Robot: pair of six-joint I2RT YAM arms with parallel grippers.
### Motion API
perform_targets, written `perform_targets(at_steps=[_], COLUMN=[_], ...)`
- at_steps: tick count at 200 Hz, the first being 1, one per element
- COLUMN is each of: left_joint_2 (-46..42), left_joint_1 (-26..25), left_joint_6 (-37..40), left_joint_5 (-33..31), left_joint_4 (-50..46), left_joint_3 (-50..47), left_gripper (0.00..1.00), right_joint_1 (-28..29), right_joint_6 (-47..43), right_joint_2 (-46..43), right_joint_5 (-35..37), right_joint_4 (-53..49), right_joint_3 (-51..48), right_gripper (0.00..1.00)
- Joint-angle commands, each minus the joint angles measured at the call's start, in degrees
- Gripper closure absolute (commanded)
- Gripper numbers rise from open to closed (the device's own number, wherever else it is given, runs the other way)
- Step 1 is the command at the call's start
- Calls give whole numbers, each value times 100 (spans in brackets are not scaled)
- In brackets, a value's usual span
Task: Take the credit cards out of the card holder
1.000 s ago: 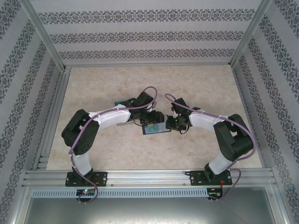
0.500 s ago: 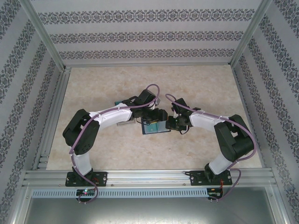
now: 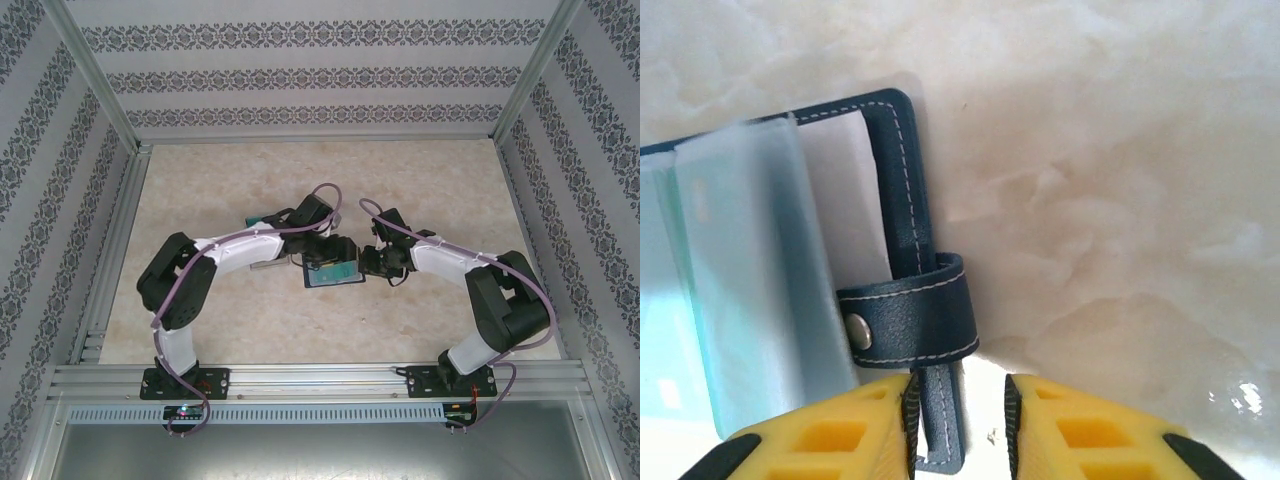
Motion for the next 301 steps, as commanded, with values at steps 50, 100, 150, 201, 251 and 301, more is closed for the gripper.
perform_targets(at_steps=[50,100,150,201,251,301], left_joint_2=[-803,-564,-303,-121,66,281], left_joint_1=[230,248,320,391,408,406], left_joint_6=[-386,-544,-793,-1059,-1137,-1233], left_joint_5=[-575,-443,-195,-21,124,269], left_joint_4=[-105,137,531,968,1129,1322], left_joint_3=[-956,-891,-866,-961,-955,-933], left_gripper=[51,53,58,61,63,66], right_joint_1=[47,244,335,379,420,441], right_joint_6=[-56,-43,-69,-96,-88,-65], right_joint_2=[-127,50,320,540,665,649], right_joint_5=[-2,-98,-104,-192,-217,-227], right_joint_4=[-241,-211,-174,-62,-5,6], right_joint_3=[399,483,509,496,517,509], right_gripper=[72,79,81,86,87,87])
